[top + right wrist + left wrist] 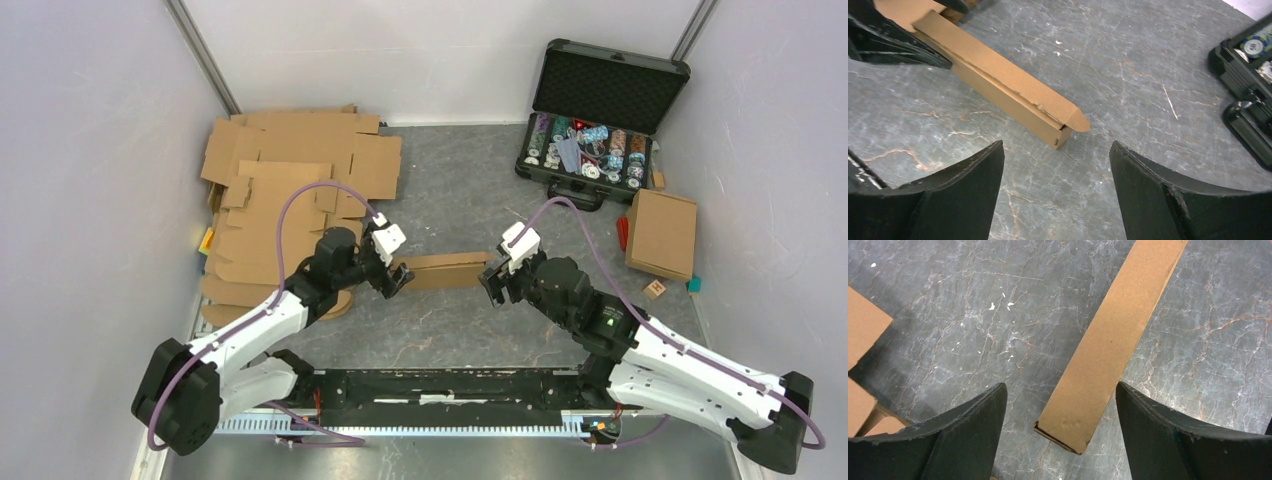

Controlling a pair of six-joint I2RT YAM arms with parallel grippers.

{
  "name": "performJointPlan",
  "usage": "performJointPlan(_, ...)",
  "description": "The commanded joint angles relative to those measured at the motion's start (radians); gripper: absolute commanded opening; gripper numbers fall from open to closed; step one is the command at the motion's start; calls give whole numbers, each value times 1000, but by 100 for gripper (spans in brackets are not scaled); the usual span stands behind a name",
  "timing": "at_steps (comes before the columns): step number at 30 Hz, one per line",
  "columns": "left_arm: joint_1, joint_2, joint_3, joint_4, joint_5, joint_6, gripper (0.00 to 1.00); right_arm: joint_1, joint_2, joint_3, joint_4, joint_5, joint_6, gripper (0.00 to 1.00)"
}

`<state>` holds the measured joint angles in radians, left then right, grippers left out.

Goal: Fold the paper box

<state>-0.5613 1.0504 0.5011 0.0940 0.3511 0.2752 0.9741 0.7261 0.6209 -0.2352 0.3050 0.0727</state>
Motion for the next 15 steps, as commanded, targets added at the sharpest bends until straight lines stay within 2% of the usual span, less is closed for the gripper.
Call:
performJointPlan(1,1,20,6,82,65,-62,85,-3,14,38,-3,99,-44,82)
performJointPlan(2,1,18,-1,98,74,-70,83,-3,14,31,4,101,-61,81)
performJointPlan(4,0,14,-13,113,78,-88,74,-5,34,30,-5,105,-107,81)
performJointPlan(7,-12,14,-19,111,64,-108,71,-6,88,71,-89,172,-137,82)
performJointPlan(9,-20,19,-22,112,71,-119,68,-9,105,74,-121,164,-170,83)
performJointPlan(11,-24,21,-20,112,81,-123,65,-11,108,53,-119,136,-226,84)
performJointPlan(15,-28,24,-17,105,83,-125,55,-30,91,24,-94,134,-234,84)
